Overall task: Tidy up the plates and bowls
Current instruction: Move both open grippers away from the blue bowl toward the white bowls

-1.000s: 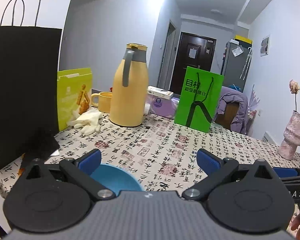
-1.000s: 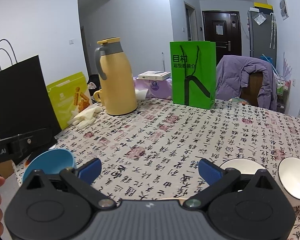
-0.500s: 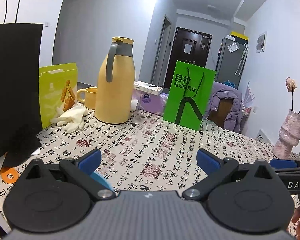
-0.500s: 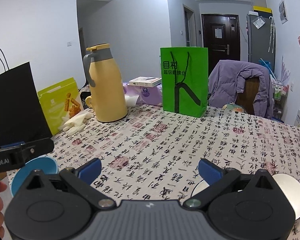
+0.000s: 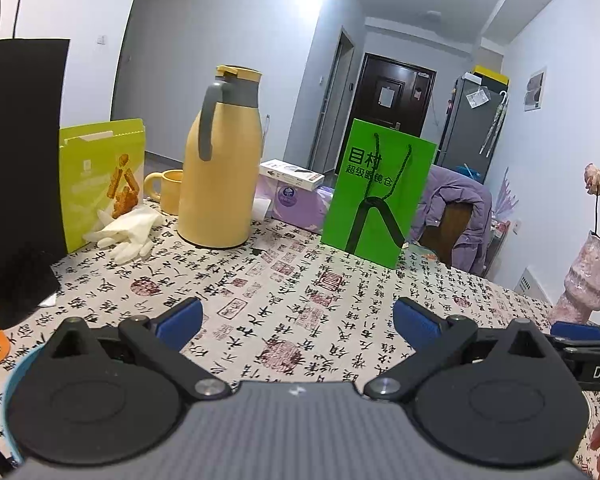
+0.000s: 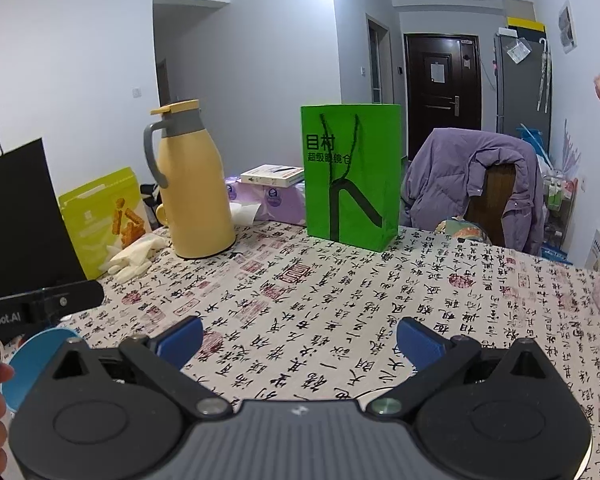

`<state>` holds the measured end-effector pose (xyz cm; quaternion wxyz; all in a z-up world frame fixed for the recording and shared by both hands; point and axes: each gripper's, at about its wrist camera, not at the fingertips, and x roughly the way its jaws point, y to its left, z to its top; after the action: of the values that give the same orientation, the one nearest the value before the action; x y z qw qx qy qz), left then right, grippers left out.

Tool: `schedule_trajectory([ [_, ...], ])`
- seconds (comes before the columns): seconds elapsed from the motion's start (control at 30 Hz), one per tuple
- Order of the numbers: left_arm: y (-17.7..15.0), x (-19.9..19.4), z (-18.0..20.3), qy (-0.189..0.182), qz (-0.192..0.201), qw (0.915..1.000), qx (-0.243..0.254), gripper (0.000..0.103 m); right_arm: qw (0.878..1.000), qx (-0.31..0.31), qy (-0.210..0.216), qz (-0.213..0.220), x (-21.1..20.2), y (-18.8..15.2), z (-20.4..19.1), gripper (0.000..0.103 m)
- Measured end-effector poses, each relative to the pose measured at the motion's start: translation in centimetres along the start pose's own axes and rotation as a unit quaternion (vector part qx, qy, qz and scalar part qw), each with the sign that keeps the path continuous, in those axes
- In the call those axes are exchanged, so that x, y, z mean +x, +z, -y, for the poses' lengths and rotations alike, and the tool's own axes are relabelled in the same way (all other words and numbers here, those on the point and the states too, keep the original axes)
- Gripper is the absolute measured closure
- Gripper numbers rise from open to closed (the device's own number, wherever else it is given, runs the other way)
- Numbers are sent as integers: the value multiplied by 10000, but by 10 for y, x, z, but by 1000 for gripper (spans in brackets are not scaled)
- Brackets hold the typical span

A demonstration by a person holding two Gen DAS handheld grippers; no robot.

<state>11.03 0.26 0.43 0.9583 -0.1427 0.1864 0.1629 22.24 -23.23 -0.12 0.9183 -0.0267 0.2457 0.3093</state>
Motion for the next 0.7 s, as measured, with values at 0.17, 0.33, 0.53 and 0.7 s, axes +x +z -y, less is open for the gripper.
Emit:
schedule_trajectory([
  [0.17, -1, 16, 21, -33, -119, 9999, 55, 0, 9996, 285, 9, 88, 1, -4, 30, 0],
  [0.33, -6, 23, 44, -168, -106, 9998, 73, 0, 9980, 631, -36, -32, 2, -2, 60, 0],
  [0.53, -8, 33, 65, -206, -317, 9992, 137, 0, 9975, 653, -207, -157, 1, 0, 81, 0],
  [0.7, -13, 42, 80, -185, -547, 9979, 303, 0, 9956, 769, -381, -372, 8, -2, 99, 0],
])
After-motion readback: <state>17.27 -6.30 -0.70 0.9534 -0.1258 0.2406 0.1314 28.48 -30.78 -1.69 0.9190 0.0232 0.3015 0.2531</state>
